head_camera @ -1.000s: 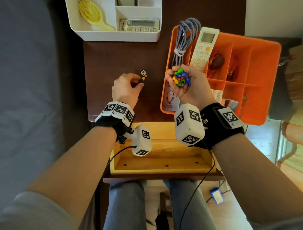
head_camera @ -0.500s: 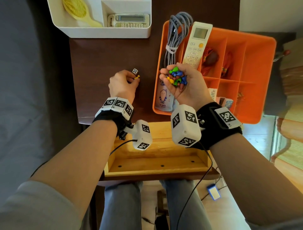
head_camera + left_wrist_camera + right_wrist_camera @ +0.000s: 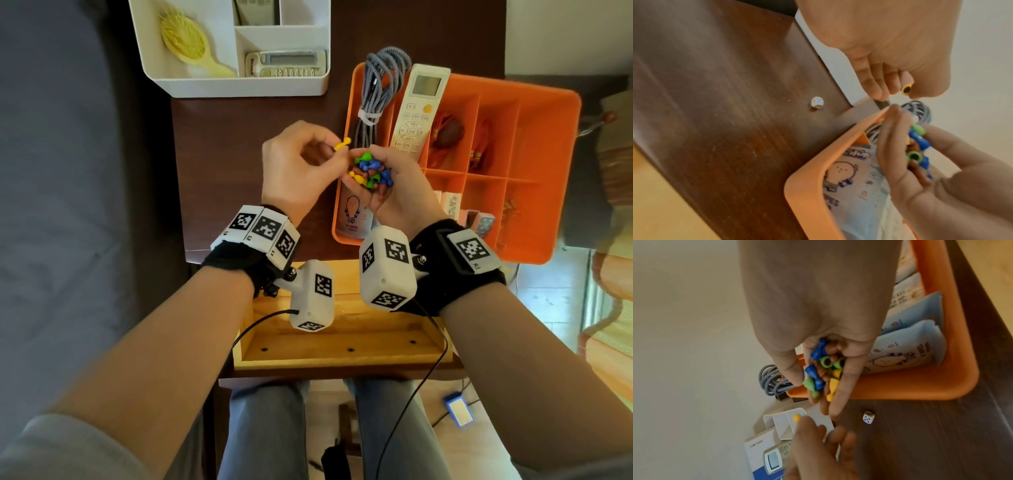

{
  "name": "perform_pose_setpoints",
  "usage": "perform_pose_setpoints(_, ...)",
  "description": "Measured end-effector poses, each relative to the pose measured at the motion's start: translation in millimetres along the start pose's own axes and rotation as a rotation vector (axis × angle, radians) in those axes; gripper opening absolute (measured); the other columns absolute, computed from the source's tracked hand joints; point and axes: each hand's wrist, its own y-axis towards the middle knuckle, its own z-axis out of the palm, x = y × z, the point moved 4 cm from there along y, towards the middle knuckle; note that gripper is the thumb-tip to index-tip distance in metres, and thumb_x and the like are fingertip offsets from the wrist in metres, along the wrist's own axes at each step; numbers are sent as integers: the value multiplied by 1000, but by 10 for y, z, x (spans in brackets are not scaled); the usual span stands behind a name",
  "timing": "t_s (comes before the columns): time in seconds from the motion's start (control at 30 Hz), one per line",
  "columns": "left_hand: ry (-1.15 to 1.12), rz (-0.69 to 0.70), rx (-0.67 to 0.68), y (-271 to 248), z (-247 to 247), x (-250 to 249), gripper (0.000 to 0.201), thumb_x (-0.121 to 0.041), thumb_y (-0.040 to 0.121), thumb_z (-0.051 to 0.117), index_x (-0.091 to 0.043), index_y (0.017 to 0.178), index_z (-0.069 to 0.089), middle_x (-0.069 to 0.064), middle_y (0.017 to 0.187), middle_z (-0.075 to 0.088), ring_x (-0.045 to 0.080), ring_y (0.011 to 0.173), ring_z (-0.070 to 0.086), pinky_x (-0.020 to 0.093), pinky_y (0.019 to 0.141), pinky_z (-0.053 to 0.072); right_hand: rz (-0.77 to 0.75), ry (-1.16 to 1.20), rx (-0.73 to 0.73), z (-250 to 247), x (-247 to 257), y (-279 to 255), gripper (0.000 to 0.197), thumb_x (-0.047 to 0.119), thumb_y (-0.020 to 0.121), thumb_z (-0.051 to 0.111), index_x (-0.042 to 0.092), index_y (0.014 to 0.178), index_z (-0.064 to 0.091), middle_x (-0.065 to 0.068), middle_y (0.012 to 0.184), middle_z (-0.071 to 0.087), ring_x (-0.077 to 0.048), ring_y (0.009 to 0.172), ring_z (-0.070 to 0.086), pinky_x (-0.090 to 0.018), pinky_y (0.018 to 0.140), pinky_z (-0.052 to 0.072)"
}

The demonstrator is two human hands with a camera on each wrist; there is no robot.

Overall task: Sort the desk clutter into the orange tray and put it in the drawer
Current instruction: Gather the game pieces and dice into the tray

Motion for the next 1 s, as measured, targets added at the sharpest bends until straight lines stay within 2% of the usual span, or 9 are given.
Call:
perform_pose_setpoints(0.1, 46, 125, 56, -8, 66, -124, 10, -16, 75, 72, -9, 81, 70, -3, 76, 57, -1, 61, 53, 11, 58, 42, 14, 8, -40, 0, -19, 20, 35, 16, 94, 51, -4, 123, 53, -17, 108, 64, -18, 84, 68, -25, 65, 57)
perform_pose_setpoints(0.23, 146, 208, 148, -46, 136, -153, 13, -21, 74, 71, -11, 82, 70, 4, 80, 59, 2, 60, 49, 30, 55, 50, 42, 10, -35, 57, 0, 16, 20, 18, 95, 48, 5, 92, 62, -6, 77, 67, -12, 65, 67, -19, 53, 54)
perform_pose_setpoints(0.3, 207, 243, 200, -50, 154, -145, 17, -26, 74, 72, -12, 84, 71, 4, 84, 59, 4, 63, 51, 34, 56, 52, 48, 41, -34, 80, 5, -2, 18, 18, 95, 48, 5, 91, 61, -6, 74, 66, -12, 62, 67, -18, 50, 52)
perform_pose_setpoints(0.43, 201, 273, 214, -34, 134, -172, 33, -37, 75, 72, -13, 98, 68, -2, 88, 54, 3, 67, 49, 28, 61, 50, 62, 80, 0, 89, -12, -6, 22, 16, 94, 50, 0, 107, 58, -12, 90, 66, -19, 79, 68, -21, 56, 56)
perform_pose_setpoints(0.53, 209, 221, 103, 13, 57, -104, 29, -34, 87, 59, -12, 106, 64, 3, 91, 58, 7, 70, 54, 23, 63, 47, 44, 103, 3, 86, 5, 5, 20, 14, 95, 49, -1, 104, 58, -14, 88, 66, -19, 81, 67, -23, 59, 58)
perform_pose_setpoints(0.6, 248, 167, 28, 28, 13, 14, 25, -28, 91, 54, -12, 108, 63, 6, 96, 60, 13, 74, 58, 30, 67, 50, 41, 92, -3, 92, 27, -2, 22, 15, 96, 48, -2, 93, 60, -14, 82, 67, -20, 77, 69, -23, 58, 58)
perform_pose_setpoints(0.7, 378, -51, -34, 57, -45, 286, 29, -25, 89, 56, -19, 117, 60, 5, 112, 56, 18, 81, 61, 37, 75, 52, 37, 72, -10, 84, 64, -12, 25, 16, 97, 47, -2, 86, 61, -14, 77, 70, -23, 77, 71, -24, 61, 59)
perform_pose_setpoints(0.8, 487, -221, 15, 71, -78, 535, 42, -30, 86, 61, -25, 127, 52, 2, 125, 48, 18, 85, 61, 35, 82, 50, 28, 54, -6, 75, 99, -8, 25, 16, 97, 47, -2, 86, 62, -14, 78, 71, -24, 78, 72, -25, 63, 60)
perform_pose_setpoints(1.0, 508, -236, 109, 100, -21, 704, 39, -27, 82, 68, -24, 120, 59, 4, 120, 52, 19, 89, 59, 34, 80, 50, 19, 35, 5, 74, 135, 17, 26, 16, 97, 46, -2, 87, 62, -15, 81, 71, -24, 79, 72, -25, 63, 60)
